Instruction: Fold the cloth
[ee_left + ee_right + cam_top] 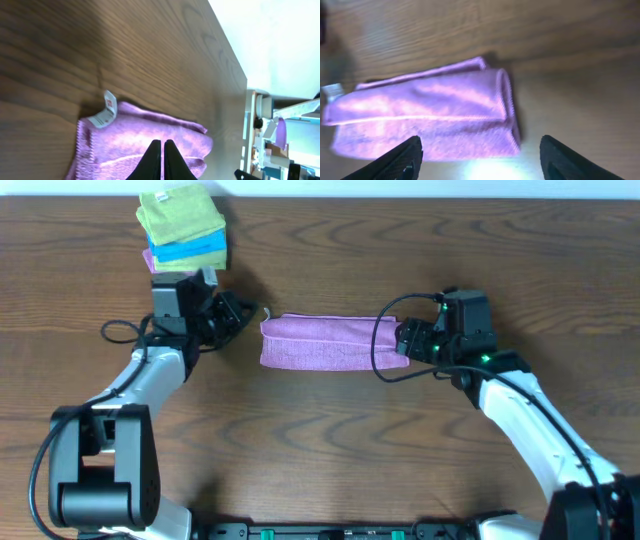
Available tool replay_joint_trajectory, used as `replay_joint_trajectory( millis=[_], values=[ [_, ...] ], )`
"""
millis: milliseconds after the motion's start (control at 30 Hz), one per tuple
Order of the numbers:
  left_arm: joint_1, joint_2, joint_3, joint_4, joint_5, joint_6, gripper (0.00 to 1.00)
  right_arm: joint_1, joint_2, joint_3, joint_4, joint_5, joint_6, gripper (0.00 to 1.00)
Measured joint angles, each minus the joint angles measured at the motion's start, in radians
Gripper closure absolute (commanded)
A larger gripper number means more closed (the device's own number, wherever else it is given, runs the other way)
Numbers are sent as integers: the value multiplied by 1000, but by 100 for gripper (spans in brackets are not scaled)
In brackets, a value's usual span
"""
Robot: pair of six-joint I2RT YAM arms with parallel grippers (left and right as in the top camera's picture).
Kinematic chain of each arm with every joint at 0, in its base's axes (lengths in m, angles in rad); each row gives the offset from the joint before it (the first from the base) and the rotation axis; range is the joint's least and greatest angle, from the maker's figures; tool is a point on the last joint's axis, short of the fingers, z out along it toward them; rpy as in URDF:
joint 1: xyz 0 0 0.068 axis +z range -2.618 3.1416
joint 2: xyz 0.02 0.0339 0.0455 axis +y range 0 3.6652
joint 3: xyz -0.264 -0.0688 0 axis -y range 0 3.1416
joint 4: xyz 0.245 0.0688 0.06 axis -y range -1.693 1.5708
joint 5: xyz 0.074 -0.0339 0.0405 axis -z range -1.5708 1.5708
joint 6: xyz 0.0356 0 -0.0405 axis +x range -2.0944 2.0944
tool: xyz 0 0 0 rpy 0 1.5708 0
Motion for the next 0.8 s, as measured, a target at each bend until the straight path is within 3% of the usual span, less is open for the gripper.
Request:
replay_joint_trajectory(
  millis=[133, 300, 533, 800],
  values=[
    [-79, 6, 0, -1, -60, -20, 88, 0, -1, 0, -42, -45, 78, 24],
    [-149, 51, 0, -1, -136, -24, 90, -2, -1, -10, -40, -73, 135, 25],
    [-153, 177, 0, -2, -184, -24, 94, -2, 0, -116, 43, -111, 190, 26],
    [-153, 192, 3, -31, -223, -24, 94, -2, 0, -195, 125, -132, 235, 25]
  ],
)
